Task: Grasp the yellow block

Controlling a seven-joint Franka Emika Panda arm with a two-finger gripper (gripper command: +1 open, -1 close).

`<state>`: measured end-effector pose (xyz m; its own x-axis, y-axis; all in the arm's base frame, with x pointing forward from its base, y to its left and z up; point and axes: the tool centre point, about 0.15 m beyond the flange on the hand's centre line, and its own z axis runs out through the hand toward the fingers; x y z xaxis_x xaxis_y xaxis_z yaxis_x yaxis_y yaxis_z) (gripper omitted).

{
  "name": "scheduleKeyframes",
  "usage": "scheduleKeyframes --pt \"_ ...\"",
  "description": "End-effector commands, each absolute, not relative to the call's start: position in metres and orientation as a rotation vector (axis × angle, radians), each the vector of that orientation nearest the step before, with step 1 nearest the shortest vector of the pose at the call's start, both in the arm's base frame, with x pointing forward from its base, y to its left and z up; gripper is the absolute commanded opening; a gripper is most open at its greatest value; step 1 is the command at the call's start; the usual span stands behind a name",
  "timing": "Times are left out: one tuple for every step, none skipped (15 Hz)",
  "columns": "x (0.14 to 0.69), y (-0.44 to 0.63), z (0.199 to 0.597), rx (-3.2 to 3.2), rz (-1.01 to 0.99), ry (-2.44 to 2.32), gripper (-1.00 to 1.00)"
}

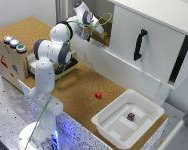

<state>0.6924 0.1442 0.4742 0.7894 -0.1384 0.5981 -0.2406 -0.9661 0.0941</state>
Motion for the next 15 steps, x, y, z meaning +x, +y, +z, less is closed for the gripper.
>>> scheduleKeyframes --pt "0.734 0.139 0.473 2.748 0.882 -0.347 -1.00" --pt "0.735 0.138 0.471 2.756 0.874 -0.347 -1.00" --pt "0.737 0.136 0.468 2.763 0.866 -0.353 -1.00" --pt "0.739 0.131 0.467 2.771 0.856 -0.354 -1.00" --pt "0.738 0.130 0.468 2.772 0.851 -0.356 -1.00" --pt "0.737 0.129 0.467 2.767 0.847 -0.358 -1.00" --pt "0.737 0.126 0.467 2.773 0.845 -0.367 -1.00" --pt "0.736 0.125 0.466 2.773 0.842 -0.373 -1.00" --pt "0.736 0.124 0.466 2.774 0.839 -0.379 -1.00" --pt "0.734 0.123 0.466 2.776 0.838 -0.386 -1.00" --pt "0.734 0.123 0.466 2.774 0.836 -0.391 -1.00" --pt "0.731 0.124 0.467 2.776 0.839 -0.388 -1.00" --pt "0.727 0.125 0.472 2.778 0.847 -0.389 -1.00" --pt "0.721 0.128 0.476 2.781 0.858 -0.390 -1.00" --pt "0.716 0.127 0.483 2.782 0.870 -0.388 -1.00"
